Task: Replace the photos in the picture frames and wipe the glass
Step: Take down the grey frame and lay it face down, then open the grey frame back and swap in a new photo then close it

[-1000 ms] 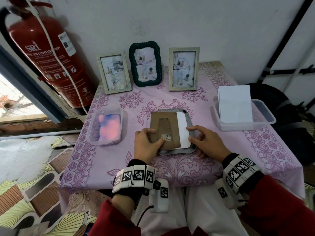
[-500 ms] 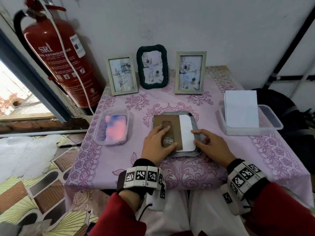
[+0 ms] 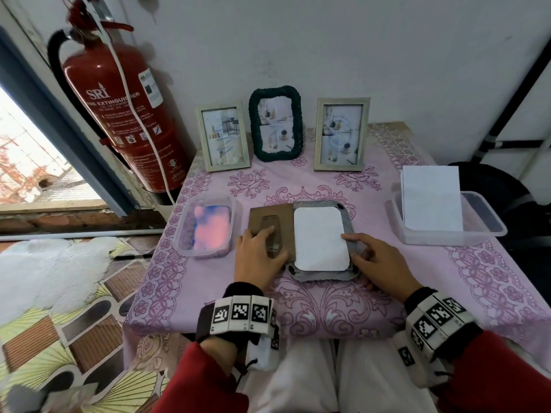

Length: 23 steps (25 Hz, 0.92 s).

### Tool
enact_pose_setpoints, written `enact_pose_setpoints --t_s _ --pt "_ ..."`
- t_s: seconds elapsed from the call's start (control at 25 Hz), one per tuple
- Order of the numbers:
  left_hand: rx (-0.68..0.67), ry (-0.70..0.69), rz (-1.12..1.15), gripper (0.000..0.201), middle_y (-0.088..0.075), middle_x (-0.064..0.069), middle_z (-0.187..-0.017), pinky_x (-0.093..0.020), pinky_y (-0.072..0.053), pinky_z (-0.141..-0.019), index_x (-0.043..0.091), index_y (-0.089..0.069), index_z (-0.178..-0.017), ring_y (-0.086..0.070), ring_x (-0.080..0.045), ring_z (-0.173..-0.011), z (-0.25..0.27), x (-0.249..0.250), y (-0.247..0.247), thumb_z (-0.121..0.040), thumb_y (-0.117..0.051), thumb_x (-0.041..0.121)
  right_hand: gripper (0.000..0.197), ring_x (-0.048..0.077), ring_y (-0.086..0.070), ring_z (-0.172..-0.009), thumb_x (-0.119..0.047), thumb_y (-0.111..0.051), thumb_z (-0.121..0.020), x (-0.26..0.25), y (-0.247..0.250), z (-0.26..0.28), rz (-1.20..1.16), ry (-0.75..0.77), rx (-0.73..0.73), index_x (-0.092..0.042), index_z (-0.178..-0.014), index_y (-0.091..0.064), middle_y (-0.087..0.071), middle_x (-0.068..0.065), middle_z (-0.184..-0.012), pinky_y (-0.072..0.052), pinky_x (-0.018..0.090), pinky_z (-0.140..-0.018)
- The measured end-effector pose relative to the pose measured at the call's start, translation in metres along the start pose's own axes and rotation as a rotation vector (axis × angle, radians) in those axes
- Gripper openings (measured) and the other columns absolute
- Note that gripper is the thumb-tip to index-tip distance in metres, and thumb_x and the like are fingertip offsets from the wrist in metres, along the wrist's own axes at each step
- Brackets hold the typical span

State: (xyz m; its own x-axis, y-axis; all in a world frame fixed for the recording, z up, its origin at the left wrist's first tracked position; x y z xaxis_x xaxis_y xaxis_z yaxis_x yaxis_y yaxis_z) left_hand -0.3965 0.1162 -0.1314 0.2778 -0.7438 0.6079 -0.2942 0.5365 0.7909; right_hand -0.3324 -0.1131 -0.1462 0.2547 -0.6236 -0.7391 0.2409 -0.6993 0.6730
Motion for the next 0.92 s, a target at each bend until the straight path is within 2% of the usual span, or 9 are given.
enact_pose_setpoints --t_s 0.16,0.24,0.28,0.4,0.48,0.6,0.76,0.92 --pt "0.020 0.021 -0.001 0.048 -0.050 -0.011 -0.118 -0.030 -0.033 -0.100 0.017 -0.058 -0.124 -0.042 -0.028 -0.116 0.000 -0.021 0.009 -0.079 -0.066 0.029 0.031 0.021 -0.061 -0.044 -0.018 -0.050 -0.092 0.000 0.000 0.001 -0.056 -0.025 -0.001 -0.041 -0.111 -0.058 -0.062 0.016 -0.064 -0.052 0.026 -0.047" --pt "0.025 0.026 -0.027 0.046 -0.049 -0.011 -0.120 -0.031 -0.032 -0.101 0.015 -0.059 -0.123 -0.040 -0.028 -0.117 0.000 -0.028 0.011 -0.079 -0.067 0.028 0.026 0.019 -0.061 -0.042 -0.024 -0.049 -0.093 -0.001 0.001 0.002 -0.083 -0.032 -0.007 -0.042 -0.110 -0.058 -0.063 0.013 -0.062 -0.052 0.024 -0.044" --pt "0.034 0.032 -0.033 0.045 -0.049 -0.011 -0.121 -0.031 -0.031 -0.101 0.015 -0.059 -0.122 -0.040 -0.028 -0.118 0.000 -0.031 0.012 -0.079 -0.067 0.027 0.023 0.020 -0.062 -0.044 -0.027 -0.052 -0.093 -0.002 0.001 0.003 -0.084 -0.033 -0.009 -0.041 -0.110 -0.058 -0.063 0.012 -0.062 -0.054 0.025 -0.047" --pt "0.047 0.048 -0.036 0.044 -0.048 -0.010 -0.123 -0.030 -0.029 -0.101 0.015 -0.060 -0.121 -0.038 -0.028 -0.118 0.001 -0.036 0.016 -0.080 -0.067 0.026 0.029 0.026 -0.061 -0.058 -0.028 -0.060 -0.088 -0.004 0.001 0.003 -0.022 -0.023 -0.013 -0.035 -0.116 -0.060 -0.062 0.016 -0.070 -0.055 0.041 -0.065" --pt "0.041 0.055 -0.039 0.044 -0.047 -0.009 -0.125 -0.030 -0.029 -0.103 0.016 -0.059 -0.122 -0.038 -0.028 -0.120 0.001 -0.038 0.019 -0.080 -0.067 0.025 0.031 0.025 -0.060 -0.060 -0.028 -0.061 -0.087 -0.004 0.001 0.003 -0.008 -0.018 -0.015 -0.035 -0.117 -0.059 -0.062 0.016 -0.072 -0.054 0.044 -0.067" --pt "0.036 0.070 -0.032 0.044 -0.047 -0.009 -0.126 -0.032 -0.030 -0.105 0.017 -0.059 -0.122 -0.038 -0.029 -0.121 0.001 -0.040 0.020 -0.080 -0.067 0.026 0.032 0.022 -0.058 -0.060 -0.028 -0.061 -0.087 -0.003 0.001 0.003 0.005 -0.003 -0.018 -0.035 -0.118 -0.059 -0.060 0.015 -0.073 -0.053 0.043 -0.068" --pt "0.021 0.074 -0.064 0.046 -0.047 -0.009 -0.126 -0.035 -0.029 -0.105 0.017 -0.057 -0.125 -0.037 -0.030 -0.121 0.001 -0.041 0.019 -0.081 -0.066 0.027 0.033 0.020 -0.054 -0.068 -0.028 -0.062 -0.086 0.000 -0.001 0.002 0.029 -0.004 -0.004 -0.037 -0.118 -0.059 -0.054 0.007 -0.072 -0.047 0.032 -0.066" --pt "0.021 0.042 -0.065 0.047 -0.048 -0.009 -0.124 -0.033 -0.028 -0.105 0.017 -0.058 -0.124 -0.035 -0.028 -0.122 0.003 -0.040 0.016 -0.080 -0.067 0.030 0.033 0.017 -0.052 -0.068 -0.030 -0.062 -0.086 0.002 -0.002 0.002 0.039 -0.003 -0.002 -0.038 -0.118 -0.058 -0.052 0.005 -0.072 -0.041 0.026 -0.061"
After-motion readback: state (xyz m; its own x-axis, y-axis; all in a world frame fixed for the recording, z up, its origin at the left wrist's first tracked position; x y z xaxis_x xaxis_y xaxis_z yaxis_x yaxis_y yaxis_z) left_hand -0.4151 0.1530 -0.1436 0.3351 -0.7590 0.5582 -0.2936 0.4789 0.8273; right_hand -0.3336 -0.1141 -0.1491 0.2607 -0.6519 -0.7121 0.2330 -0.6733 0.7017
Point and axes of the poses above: each hand's wrist, its own z-axis away from the middle knuckle, its own y-axis out of the back of the hand, x = y × z, the point moved 1 cm from there along -z, towards the middle knuckle
